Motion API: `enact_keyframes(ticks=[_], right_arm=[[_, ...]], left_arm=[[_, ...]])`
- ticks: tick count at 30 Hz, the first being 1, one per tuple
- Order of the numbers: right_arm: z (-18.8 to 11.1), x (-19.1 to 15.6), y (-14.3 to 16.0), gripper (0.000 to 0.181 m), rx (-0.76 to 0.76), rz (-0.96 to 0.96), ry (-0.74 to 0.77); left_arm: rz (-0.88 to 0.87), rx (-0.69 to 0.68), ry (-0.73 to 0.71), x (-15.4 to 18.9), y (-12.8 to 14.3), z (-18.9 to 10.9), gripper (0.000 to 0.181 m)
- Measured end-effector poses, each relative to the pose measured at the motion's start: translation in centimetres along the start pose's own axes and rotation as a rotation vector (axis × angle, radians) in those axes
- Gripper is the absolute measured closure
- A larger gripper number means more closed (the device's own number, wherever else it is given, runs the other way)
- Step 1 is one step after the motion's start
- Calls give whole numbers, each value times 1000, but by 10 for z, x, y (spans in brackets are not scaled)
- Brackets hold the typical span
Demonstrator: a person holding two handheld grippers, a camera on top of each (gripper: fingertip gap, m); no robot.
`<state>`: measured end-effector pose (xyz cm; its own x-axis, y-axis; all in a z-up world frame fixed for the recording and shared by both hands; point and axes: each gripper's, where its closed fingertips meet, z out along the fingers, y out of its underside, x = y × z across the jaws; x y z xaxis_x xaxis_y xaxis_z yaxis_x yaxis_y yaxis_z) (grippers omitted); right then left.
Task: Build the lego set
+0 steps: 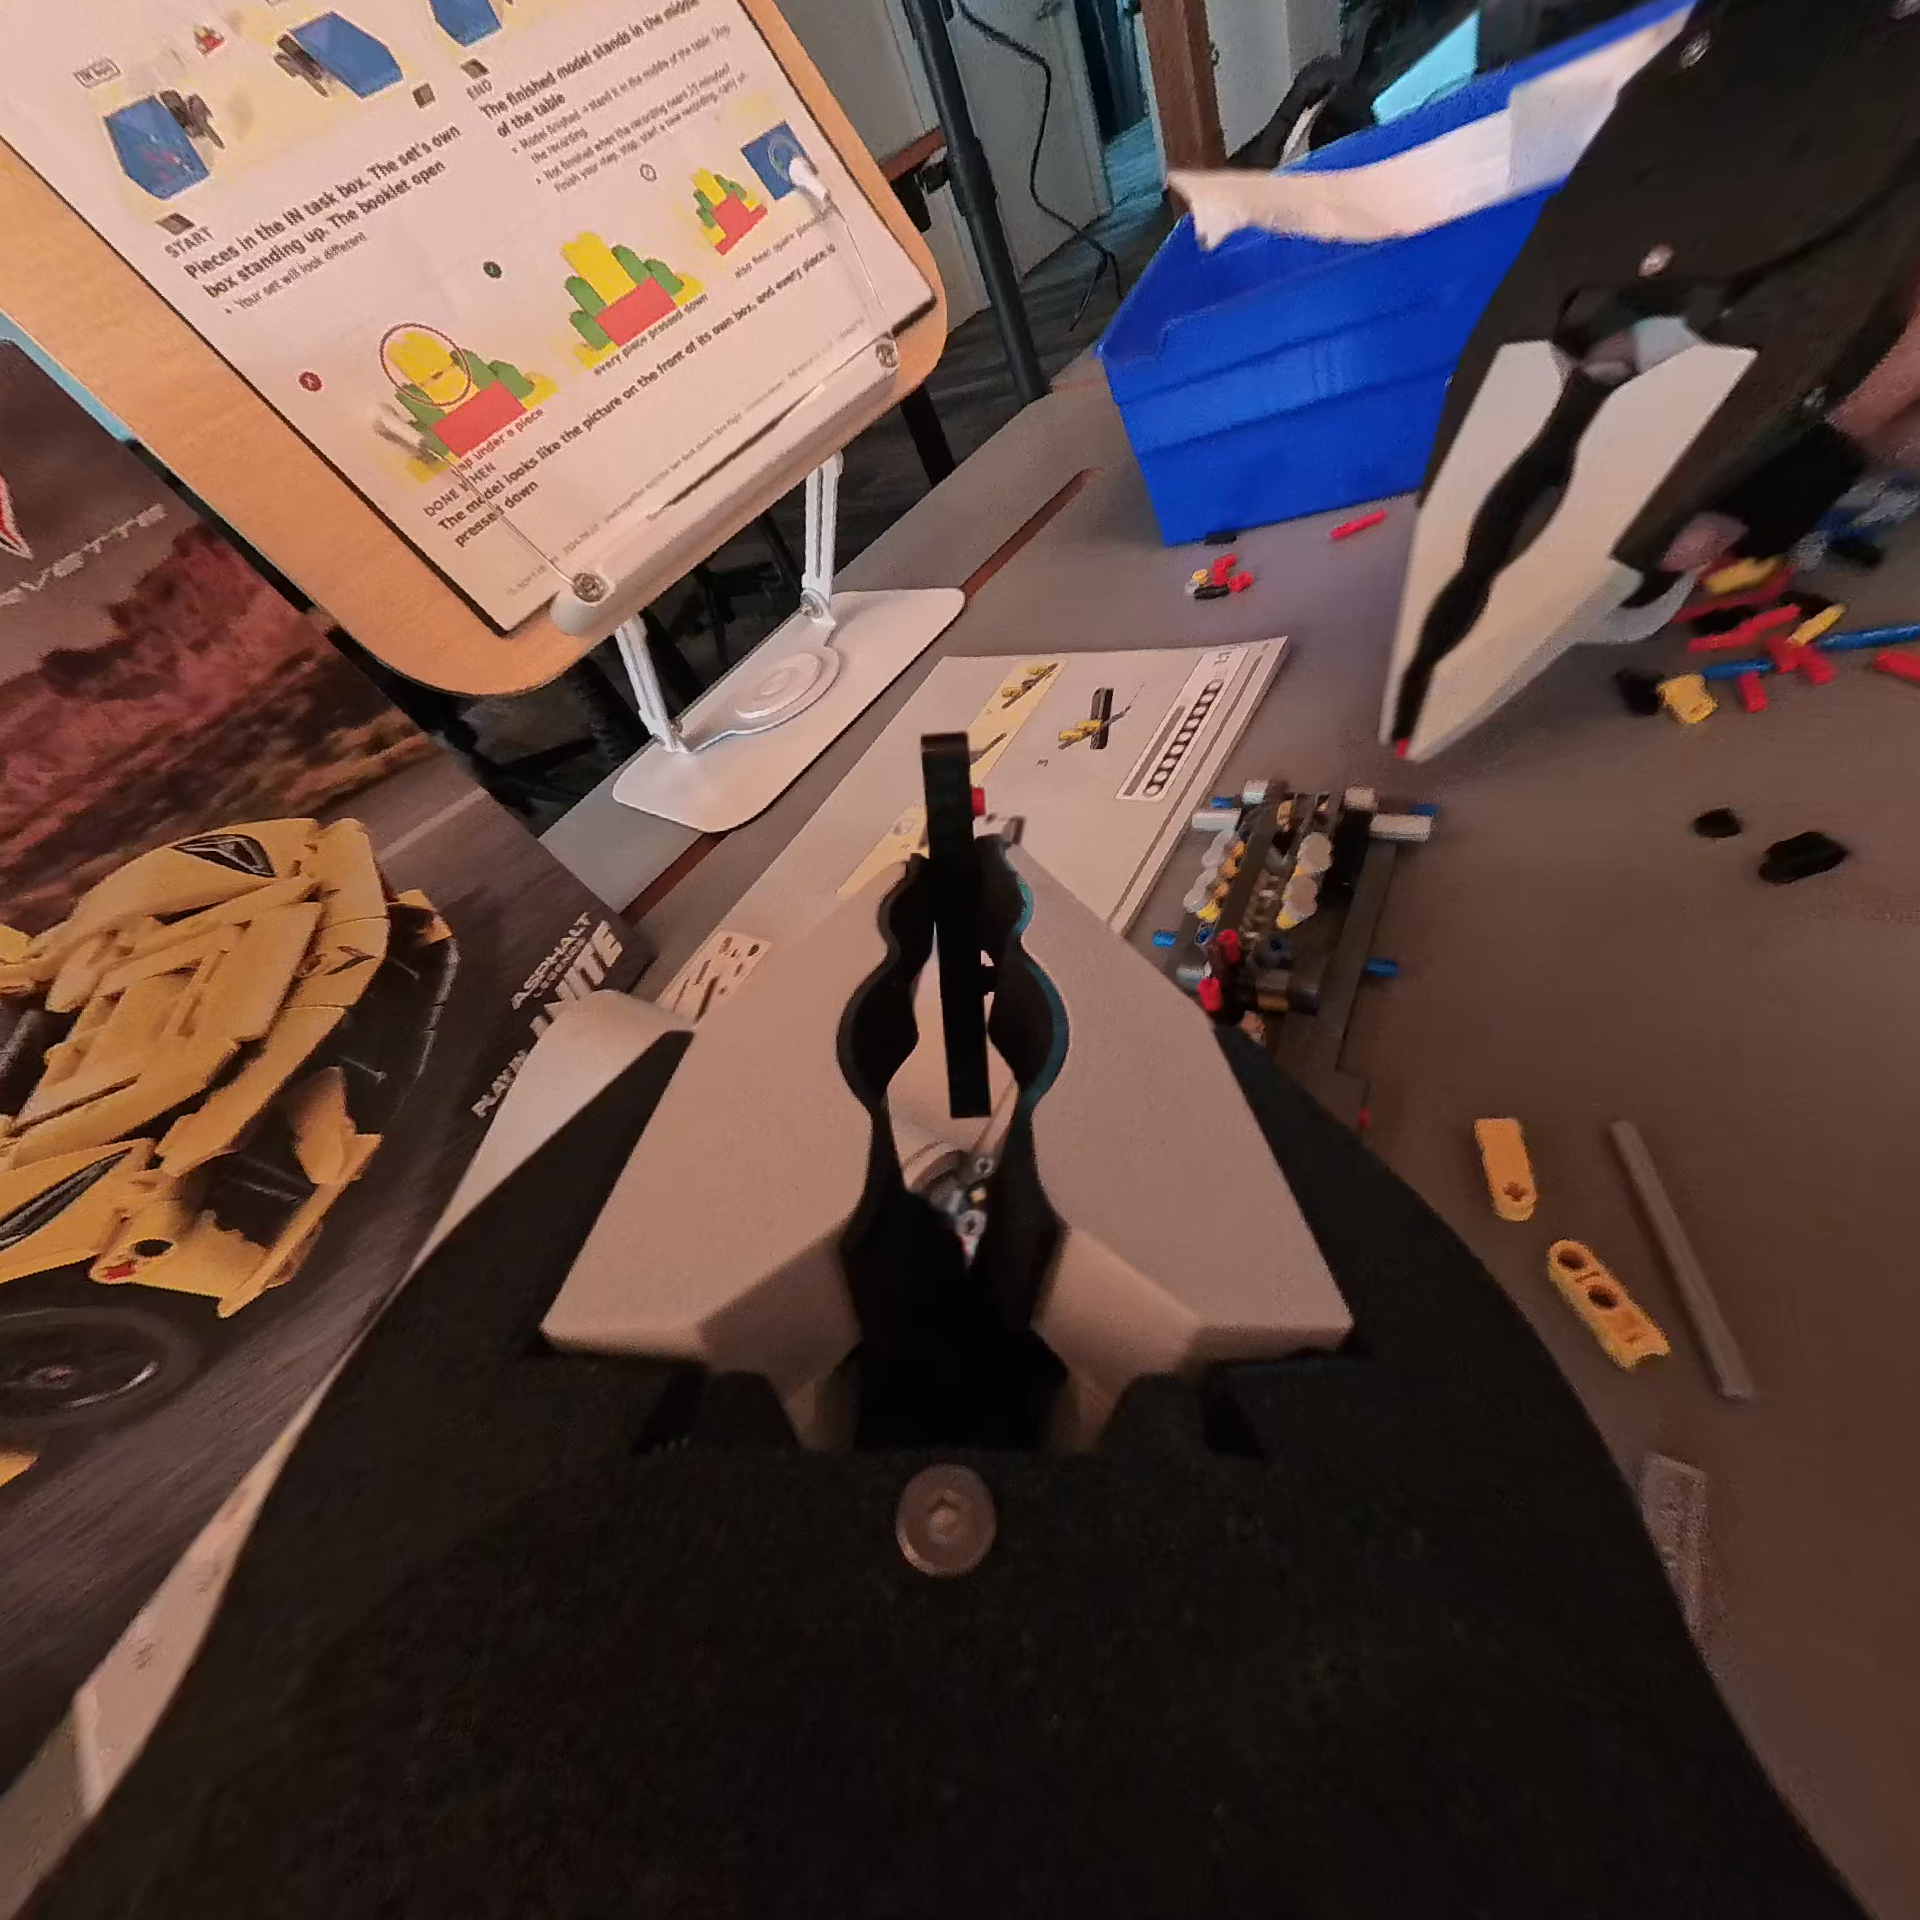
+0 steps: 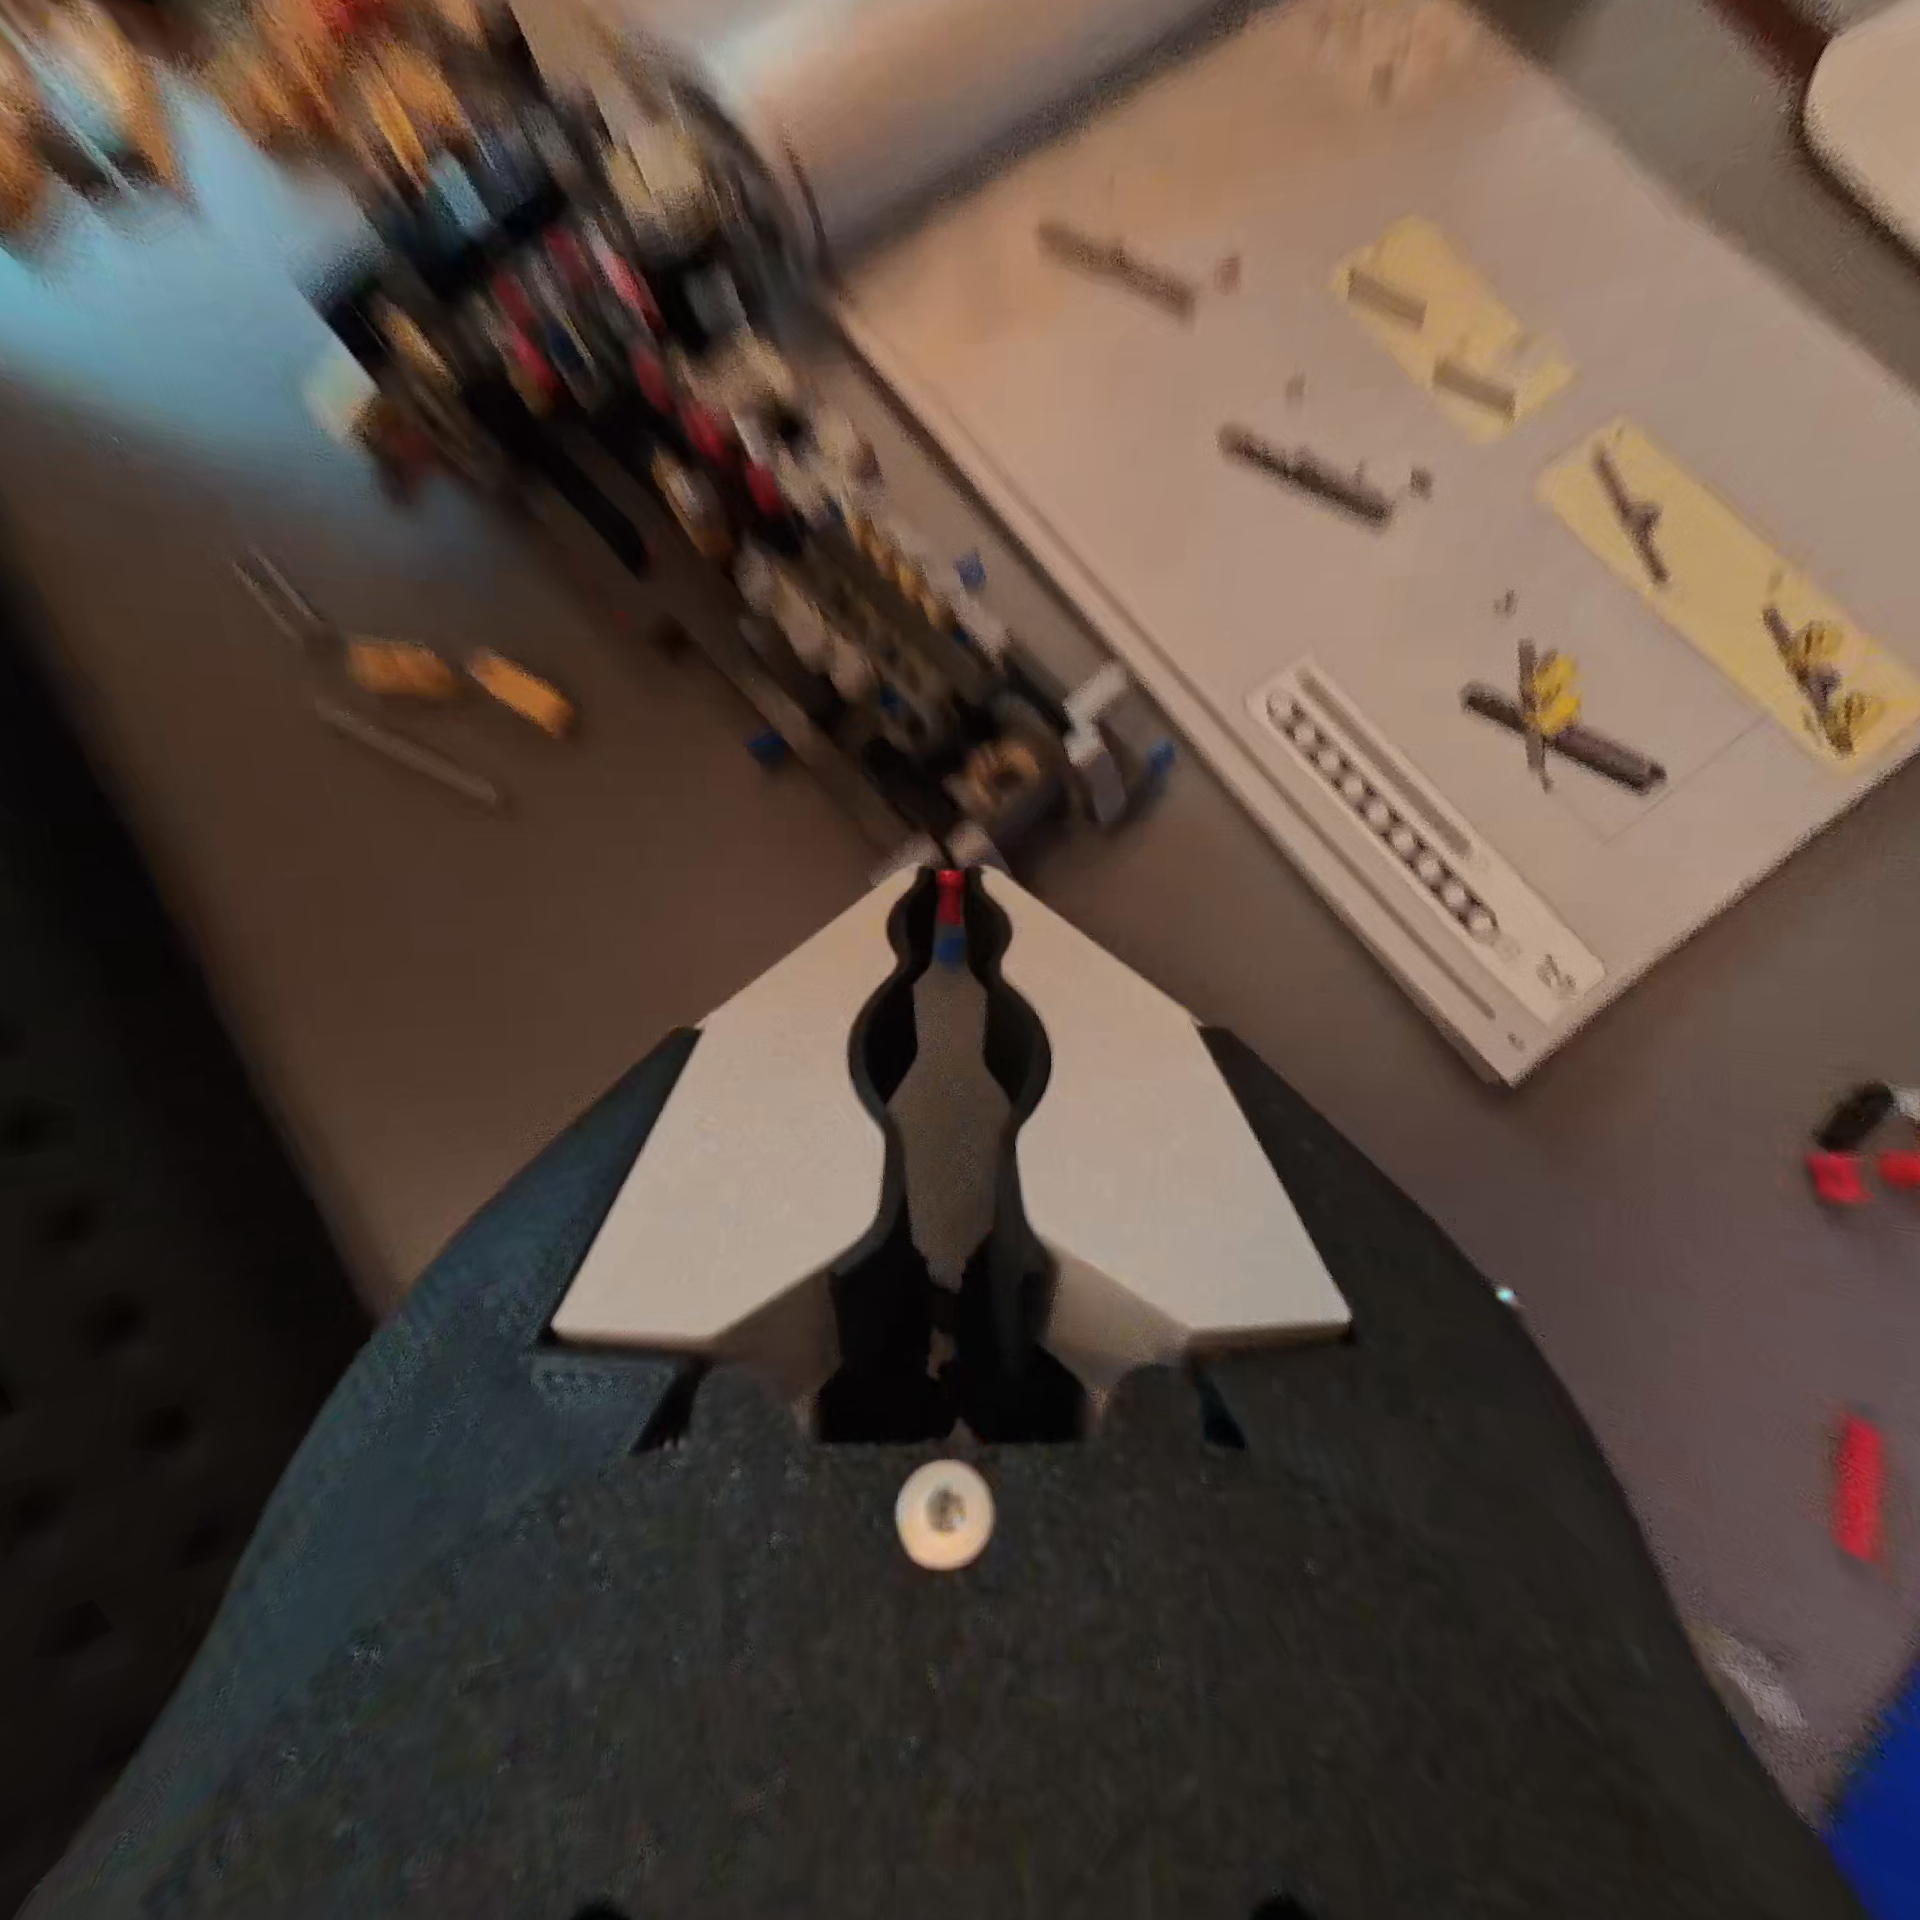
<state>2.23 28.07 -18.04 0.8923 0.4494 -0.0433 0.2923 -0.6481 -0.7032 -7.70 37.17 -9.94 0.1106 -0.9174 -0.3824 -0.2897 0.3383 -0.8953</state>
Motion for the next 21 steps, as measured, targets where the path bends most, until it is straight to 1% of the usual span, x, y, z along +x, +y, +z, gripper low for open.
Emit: enact_keyframes(ticks=[1,3,4,5,6,7,9,10,11,13,15,17,19,21], right_arm=[[-6,-12,-23,177,117,45,-52],[-25,-47,-77,177,410,103,-210],[-35,-63,-100,177,543,104,-264],[-42,-77,-117,177,644,83,-289],[-46,-88,-129,177,718,43,-277],[-48,-93,-139,177,784,2,-236],[-60,-94,-155,177,936,-52,-126],[-65,-90,-161,177,1001,-27,-91],[-66,-87,-165,177,1035,25,-96],[-55,-84,-168,177,1017,146,-162],[-56,-80,-172,177,1062,237,-204],[-52,-80,-174,179,1061,295,-248],[-44,-86,-173,178,1019,298,-285],[-39,-85,-170,177,1002,288,-258]], left_arm=[[-29,16,20,3,-4,-1,175],[-111,61,85,13,-15,-5,175],[-164,90,130,20,-23,-7,175],[-223,117,183,28,-30,-10,175],[-279,142,234,35,-36,-12,175],[-328,163,284,41,-41,-14,176],[-437,198,366,47,-49,-18,175],[-494,217,411,49,-53,-21,175],[-545,234,447,50,-57,-23,175],[-590,251,466,48,-60,-24,175],[-545,238,433,48,-57,-23,175],[-481,229,404,49,-56,-22,176],[-430,225,378,50,-55,-22,176],[-387,211,353,50,-53,-21,176]])
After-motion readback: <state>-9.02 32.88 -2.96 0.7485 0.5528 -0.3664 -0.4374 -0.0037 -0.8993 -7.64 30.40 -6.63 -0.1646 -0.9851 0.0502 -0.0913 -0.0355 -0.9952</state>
